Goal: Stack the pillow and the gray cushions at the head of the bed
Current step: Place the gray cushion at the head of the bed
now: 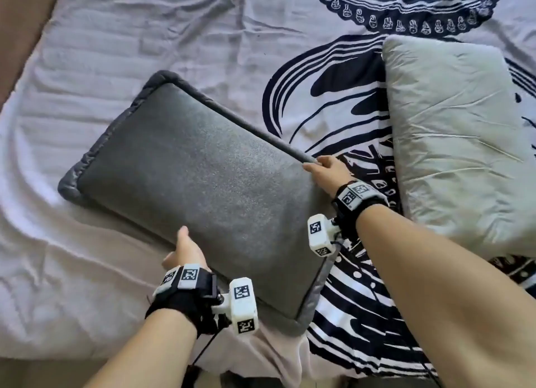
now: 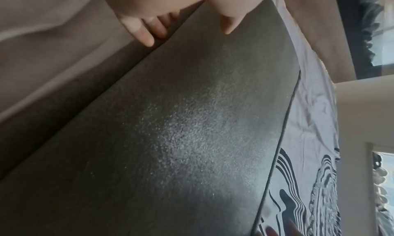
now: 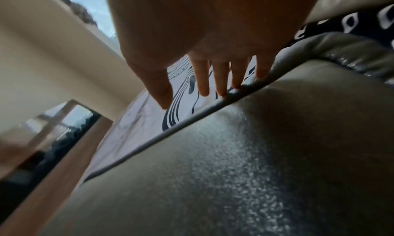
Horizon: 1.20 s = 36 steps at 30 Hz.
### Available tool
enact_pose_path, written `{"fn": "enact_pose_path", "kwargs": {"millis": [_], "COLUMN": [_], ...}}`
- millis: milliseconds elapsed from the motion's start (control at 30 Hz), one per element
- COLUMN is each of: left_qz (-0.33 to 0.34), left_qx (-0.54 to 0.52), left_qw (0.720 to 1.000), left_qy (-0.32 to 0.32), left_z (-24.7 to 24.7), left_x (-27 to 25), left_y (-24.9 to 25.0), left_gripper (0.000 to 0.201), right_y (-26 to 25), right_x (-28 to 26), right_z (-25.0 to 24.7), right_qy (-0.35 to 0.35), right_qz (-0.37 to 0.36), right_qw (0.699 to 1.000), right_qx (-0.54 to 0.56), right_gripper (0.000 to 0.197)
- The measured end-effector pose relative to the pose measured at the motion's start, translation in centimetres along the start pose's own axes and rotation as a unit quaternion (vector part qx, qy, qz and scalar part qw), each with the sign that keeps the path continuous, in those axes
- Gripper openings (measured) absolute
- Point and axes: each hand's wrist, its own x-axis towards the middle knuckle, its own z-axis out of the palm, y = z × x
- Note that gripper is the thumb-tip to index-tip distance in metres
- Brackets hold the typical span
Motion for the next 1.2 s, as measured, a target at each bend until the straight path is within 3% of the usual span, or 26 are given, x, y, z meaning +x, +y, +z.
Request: {"fn": "enact_pose_path", "kwargs": {"millis": [33,67,133,233,300,367,433,533,600,667,767,833,900,967,1033,1133,1200], "left_qz": [0.024,0.003,-0.017,0.013,0.023,0.000,-0.023,0.008,0.034,0.070,0.169,0.226,0.266,0.301,0.332,0.360,0.367], "left_qx": [-0.026,-0.022,0.003,-0.002,0.009,-0.007,-0.017,-0.033,-0.028,-0.025,-0.005,0.005,0.024,0.042,0.062,0.104,0.127], "left_qw": [0.999,0.999,0.998,0.994,0.988,0.984,0.983,0.987,0.987,0.982,0.968,0.953,0.936,0.924,0.914,0.902,0.897], "left_qy": [-0.009,-0.023,-0.057,-0.112,-0.155,-0.176,-0.179,-0.160,-0.156,-0.175,-0.185,-0.204,-0.230,-0.233,-0.225,-0.214,-0.213], "left_z": [-0.1,0.2,-0.6,-1.1,-1.6,-2.8,-4.2,-5.7,-7.2,-9.2,-12.6,-14.4,-15.5,-17.0,-18.1,-19.2,-20.6], "left_x": [-1.0,-0.9,-0.5,1.1,1.2,1.5,3.0,5.8,6.6,6.6,4.7,4.1,5.0,6.5,8.5,12.5,11.0], "left_y": [0.4,0.4,0.3,0.4,1.0,1.9,2.4,3.9,6.1,9.2,15.0,19.4,23.3,27.3,31.2,36.5,39.0], "left_gripper": [0.095,0.096,0.110,0.124,0.131,0.119,0.129,0.127,0.131,0.142,0.147,0.132,0.098,0.078,0.077,0.083,0.090], "right_y": [-0.2,-0.4,-0.5,-0.4,-0.8,-1.5,-1.6,-1.1,-1.0,-2.0,-5.4,-8.0,-10.2,-12.4,-14.8,-18.3,-20.5], "right_x": [0.4,0.8,1.2,0.9,0.1,-0.9,-2.2,-4.5,-6.0,-7.4,-9.2,-10.1,-10.7,-11.3,-11.9,-12.2,-12.3], "right_z": [0.6,1.0,2.1,2.7,2.4,2.4,2.7,3.8,5.0,6.4,9.2,11.3,13.6,16.6,19.5,23.7,26.6], "right_qy": [-0.025,-0.041,-0.052,-0.046,-0.058,-0.090,-0.093,-0.067,-0.026,0.021,0.044,0.060,0.073,0.079,0.080,0.082,0.084], "right_qz": [-0.001,-0.004,-0.010,-0.028,-0.026,-0.008,0.005,0.014,0.014,0.005,-0.004,-0.003,0.013,0.025,0.041,0.052,0.067], "right_qw": [1.000,0.998,0.992,0.975,0.964,0.963,0.972,0.989,0.997,1.000,0.996,0.991,0.985,0.977,0.969,0.960,0.956], "right_qx": [-0.016,-0.052,-0.112,-0.216,-0.258,-0.253,-0.217,-0.134,-0.068,0.009,0.078,0.118,0.157,0.196,0.231,0.262,0.271], "right_gripper": [0.055,0.055,0.071,0.092,0.086,0.078,0.075,0.065,0.068,0.071,0.060,0.053,0.053,0.056,0.064,0.058,0.061]}}
